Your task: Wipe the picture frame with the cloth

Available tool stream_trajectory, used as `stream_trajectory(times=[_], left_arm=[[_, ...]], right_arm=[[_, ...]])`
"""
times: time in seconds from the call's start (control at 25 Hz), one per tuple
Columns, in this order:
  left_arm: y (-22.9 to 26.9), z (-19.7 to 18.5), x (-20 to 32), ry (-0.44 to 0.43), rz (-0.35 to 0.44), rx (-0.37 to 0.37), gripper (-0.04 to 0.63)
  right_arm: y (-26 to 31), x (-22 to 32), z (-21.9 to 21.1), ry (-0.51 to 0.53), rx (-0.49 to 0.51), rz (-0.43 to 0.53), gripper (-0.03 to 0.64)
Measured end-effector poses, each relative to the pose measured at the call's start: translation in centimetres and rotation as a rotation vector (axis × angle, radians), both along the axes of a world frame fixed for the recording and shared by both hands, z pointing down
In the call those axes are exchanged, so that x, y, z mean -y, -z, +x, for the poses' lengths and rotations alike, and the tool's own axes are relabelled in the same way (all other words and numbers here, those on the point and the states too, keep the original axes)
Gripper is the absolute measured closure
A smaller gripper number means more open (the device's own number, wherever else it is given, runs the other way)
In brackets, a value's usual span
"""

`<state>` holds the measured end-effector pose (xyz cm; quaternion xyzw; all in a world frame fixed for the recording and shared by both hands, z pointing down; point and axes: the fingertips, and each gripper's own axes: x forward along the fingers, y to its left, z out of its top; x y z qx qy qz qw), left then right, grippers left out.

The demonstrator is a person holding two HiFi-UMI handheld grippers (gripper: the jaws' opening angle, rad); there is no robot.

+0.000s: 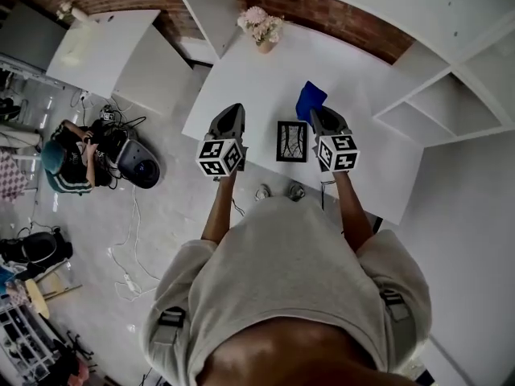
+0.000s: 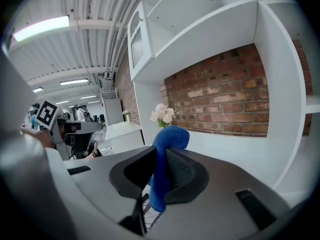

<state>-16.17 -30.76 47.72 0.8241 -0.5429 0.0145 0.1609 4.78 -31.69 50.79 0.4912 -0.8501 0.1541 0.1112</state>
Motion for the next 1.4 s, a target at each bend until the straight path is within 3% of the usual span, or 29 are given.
stream_trajectory(times=[0.52,1.4], left_arm=[[4.3,-0.4,1.8,0.024,0.083,-0.007,0.580],[4.2,-0.3,3.2,0.023,0.089,0.008,0.580]], right_arm=[[4.7,2.2,-0.3,0.004,0.012,0.085,0.554],[4.5,3.8,-0.7,0.009,0.015,0.085,0.554]])
